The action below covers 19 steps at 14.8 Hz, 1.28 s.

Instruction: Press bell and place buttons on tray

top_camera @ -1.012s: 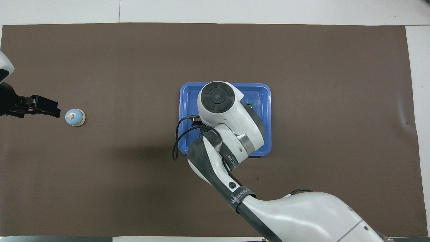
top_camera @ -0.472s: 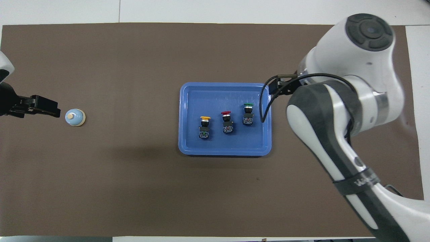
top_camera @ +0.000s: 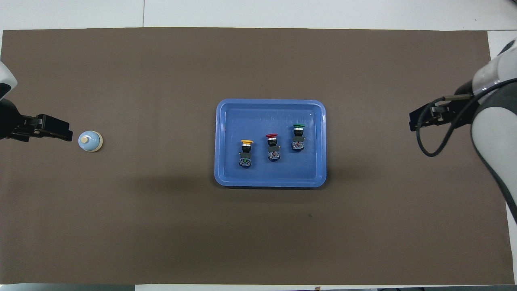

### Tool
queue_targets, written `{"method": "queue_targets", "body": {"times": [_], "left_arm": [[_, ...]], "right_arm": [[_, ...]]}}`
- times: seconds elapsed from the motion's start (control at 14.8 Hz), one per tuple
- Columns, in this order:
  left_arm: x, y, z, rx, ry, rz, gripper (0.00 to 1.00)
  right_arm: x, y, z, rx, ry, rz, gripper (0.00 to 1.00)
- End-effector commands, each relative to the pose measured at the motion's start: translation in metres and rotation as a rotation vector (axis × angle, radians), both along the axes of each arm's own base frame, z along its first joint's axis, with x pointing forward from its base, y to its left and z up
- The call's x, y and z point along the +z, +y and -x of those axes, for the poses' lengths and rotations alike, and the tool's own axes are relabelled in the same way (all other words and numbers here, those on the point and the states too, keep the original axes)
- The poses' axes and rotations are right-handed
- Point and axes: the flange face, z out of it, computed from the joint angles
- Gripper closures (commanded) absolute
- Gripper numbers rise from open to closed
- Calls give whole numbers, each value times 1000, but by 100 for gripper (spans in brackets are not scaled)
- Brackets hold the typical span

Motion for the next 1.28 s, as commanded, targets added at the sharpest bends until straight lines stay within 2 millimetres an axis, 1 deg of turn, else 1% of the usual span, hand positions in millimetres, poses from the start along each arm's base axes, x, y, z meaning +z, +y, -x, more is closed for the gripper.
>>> {"method": "queue_targets", "body": {"times": [0.0,0.07,0.2,0.4,0.47,0.54,0.61,0.67,0.74,0.81,0.88,0.94,1.08,1.15,1.21], "left_arm": [[5,1,3,3,2,-9,0],[5,1,3,3,2,-9,0],[5,1,3,3,2,-9,0],[5,1,2,9,-1,-8,0],[6,1,2,6,-7,-9,0],[7,6,-3,19,-42,-6,0],[6,10,-6,29,-62,-8,29],[0,15,-3,39,-44,-9,63],[-10,33,-1,72,-35,-10,90],[-21,44,-2,88,-32,-8,94],[-36,47,-9,93,-39,-9,97],[-61,51,-22,99,-36,-7,98],[-109,72,-45,126,-30,-6,98],[-131,77,-53,128,-38,-6,98],[-152,83,-52,131,-58,-6,98]], "right_arm": [[19,-12,33,10,34,-2,0],[23,-10,39,12,46,0,0],[22,-13,39,5,53,2,0],[7,-17,39,7,26,20,0],[7,-19,40,13,23,47,0],[8,-21,40,19,20,62,0],[11,-21,38,19,14,64,0],[16,-21,36,18,14,65,0],[25,-24,37,15,21,71,0],[31,-24,38,14,21,73,0],[39,-24,40,14,19,73,0],[43,-24,42,13,27,73,0],[45,-23,43,14,28,73,0],[47,-24,44,13,25,73,0],[49,-25,45,11,28,73,0]]}}
